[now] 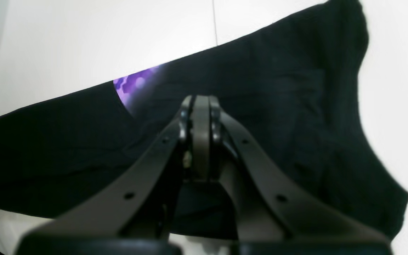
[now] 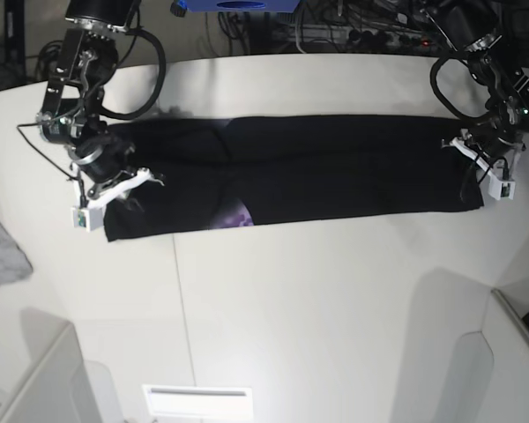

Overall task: Fold the T-shirt properly
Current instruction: 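Grasp the strip end with the left gripper and carry it toward the middle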

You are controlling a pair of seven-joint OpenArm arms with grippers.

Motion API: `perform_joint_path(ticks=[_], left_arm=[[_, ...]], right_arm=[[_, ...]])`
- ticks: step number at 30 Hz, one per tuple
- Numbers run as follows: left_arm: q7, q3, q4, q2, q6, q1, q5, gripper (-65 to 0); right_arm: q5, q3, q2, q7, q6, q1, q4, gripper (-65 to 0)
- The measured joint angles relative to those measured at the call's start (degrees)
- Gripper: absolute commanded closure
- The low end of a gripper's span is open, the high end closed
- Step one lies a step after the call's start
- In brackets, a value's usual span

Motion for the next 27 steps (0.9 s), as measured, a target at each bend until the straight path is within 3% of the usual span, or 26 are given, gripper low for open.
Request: perform_joint_path(ticks=[11,16,19,27], left_arm=[[0.44,0.83,9.33,0.31,-0.09,5.88,-0.17,0.0],[0.46,5.79,14.12,0.35,-0.09,7.43,-0.39,0.0],[0.52,9.97,15.63,0.04,3.72,8.11,-0.31,0.0],[0.61,18.43,16.31,2.34,6.43,7.89,-0.35,0.0]], right_arm=[[-0.02,0.09,-0.02,-0.02,0.00,0.13,0.00,0.0],[0.00,0.09,-0.13,-0.02,0.00,0.13,0.00,0.0],[-0.07,0.13,-0.35,-0.02,0.00,0.15,0.00,0.0],[0.00,0.35,-1.18,-0.02,0.00,0.13,0.00,0.0]])
